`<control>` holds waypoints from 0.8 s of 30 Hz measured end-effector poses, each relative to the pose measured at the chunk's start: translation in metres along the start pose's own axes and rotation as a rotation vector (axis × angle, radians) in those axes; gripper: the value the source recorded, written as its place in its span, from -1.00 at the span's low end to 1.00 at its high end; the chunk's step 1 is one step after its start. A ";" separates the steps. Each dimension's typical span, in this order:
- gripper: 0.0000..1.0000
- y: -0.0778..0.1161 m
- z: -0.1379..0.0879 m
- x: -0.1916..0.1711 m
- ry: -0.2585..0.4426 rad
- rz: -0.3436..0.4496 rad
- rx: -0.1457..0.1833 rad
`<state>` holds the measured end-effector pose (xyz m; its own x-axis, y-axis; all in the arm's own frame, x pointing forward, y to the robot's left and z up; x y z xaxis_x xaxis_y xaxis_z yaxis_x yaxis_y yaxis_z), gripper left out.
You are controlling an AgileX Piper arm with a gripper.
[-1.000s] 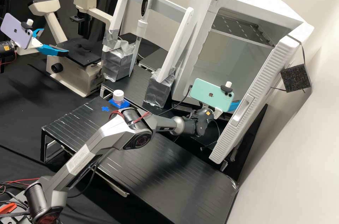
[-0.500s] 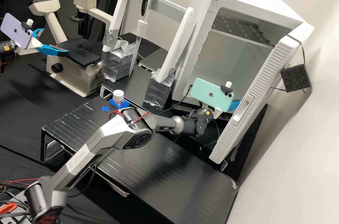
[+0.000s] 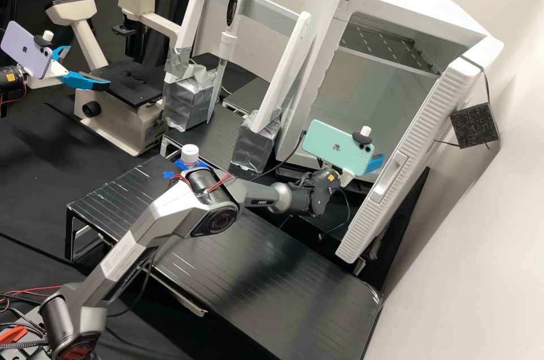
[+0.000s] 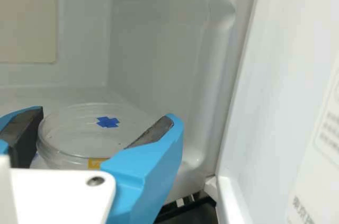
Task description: Move the petri dish to the microscope
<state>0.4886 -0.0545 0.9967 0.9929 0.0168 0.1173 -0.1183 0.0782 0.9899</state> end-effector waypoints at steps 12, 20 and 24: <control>-1.00 0.010 -0.035 -0.036 0.126 0.008 0.007; -1.00 -0.013 -0.038 -0.069 0.131 -0.112 -0.029; -1.00 -0.018 -0.027 -0.086 0.093 -0.148 -0.034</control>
<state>0.4050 -0.0303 0.9664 0.9947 0.0948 -0.0389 0.0274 0.1199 0.9924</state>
